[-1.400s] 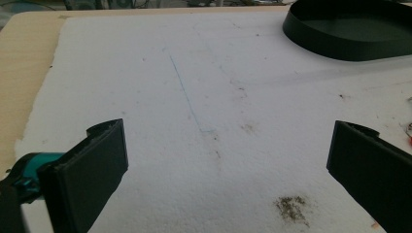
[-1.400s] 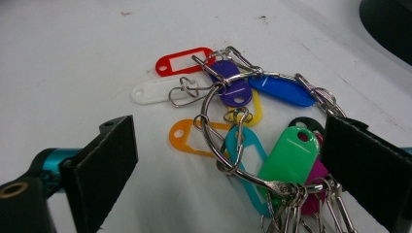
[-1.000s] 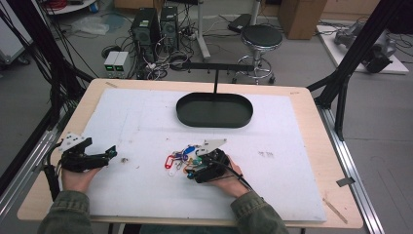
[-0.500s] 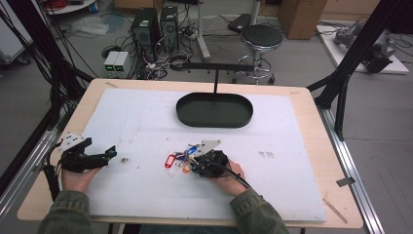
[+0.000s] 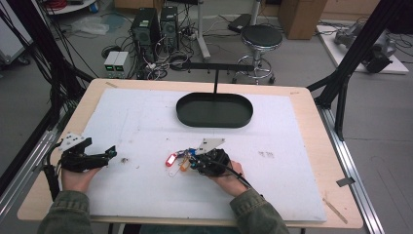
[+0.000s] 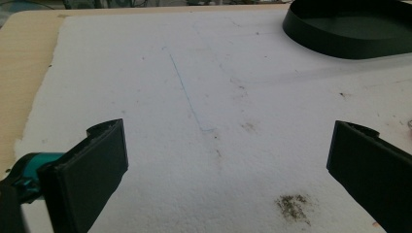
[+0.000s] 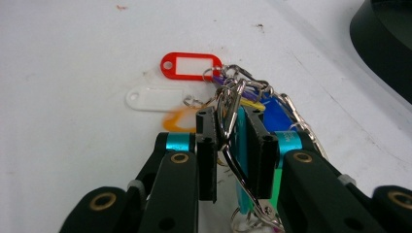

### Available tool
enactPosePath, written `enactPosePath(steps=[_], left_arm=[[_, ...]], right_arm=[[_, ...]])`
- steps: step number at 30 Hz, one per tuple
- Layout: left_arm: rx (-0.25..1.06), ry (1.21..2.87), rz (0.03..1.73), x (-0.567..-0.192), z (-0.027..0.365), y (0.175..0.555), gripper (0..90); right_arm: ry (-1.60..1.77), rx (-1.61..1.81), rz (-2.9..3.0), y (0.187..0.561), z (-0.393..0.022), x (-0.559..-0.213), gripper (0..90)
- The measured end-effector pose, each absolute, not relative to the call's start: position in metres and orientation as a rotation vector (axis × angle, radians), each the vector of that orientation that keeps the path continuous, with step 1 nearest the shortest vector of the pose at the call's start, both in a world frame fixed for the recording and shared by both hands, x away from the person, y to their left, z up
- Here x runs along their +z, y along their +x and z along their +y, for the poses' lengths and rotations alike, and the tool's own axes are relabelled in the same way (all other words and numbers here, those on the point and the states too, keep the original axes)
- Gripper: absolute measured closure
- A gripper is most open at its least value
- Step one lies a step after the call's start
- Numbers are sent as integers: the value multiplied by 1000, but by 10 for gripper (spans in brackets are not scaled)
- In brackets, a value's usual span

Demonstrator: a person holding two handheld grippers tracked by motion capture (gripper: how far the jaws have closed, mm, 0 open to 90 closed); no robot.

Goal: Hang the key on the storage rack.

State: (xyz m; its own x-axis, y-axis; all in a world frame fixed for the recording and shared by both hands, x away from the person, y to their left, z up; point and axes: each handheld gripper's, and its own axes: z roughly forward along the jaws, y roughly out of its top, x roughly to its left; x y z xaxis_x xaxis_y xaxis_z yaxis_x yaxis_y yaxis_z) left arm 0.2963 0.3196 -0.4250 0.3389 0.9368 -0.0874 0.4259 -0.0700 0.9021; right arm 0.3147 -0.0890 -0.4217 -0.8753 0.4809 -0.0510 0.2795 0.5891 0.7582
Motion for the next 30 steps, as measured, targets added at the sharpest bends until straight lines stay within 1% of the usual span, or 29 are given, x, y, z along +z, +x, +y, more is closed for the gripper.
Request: enactPosePath(steps=[14, 30], left_arm=[[699, 1654, 1242, -424, 321, 295, 17], [695, 1658, 1233, -423, 320, 294, 17]], right_arm=[[714, 1260, 2533, 319, -101, -403, 776], [729, 1384, 2490, 335, -116, -361, 774]])
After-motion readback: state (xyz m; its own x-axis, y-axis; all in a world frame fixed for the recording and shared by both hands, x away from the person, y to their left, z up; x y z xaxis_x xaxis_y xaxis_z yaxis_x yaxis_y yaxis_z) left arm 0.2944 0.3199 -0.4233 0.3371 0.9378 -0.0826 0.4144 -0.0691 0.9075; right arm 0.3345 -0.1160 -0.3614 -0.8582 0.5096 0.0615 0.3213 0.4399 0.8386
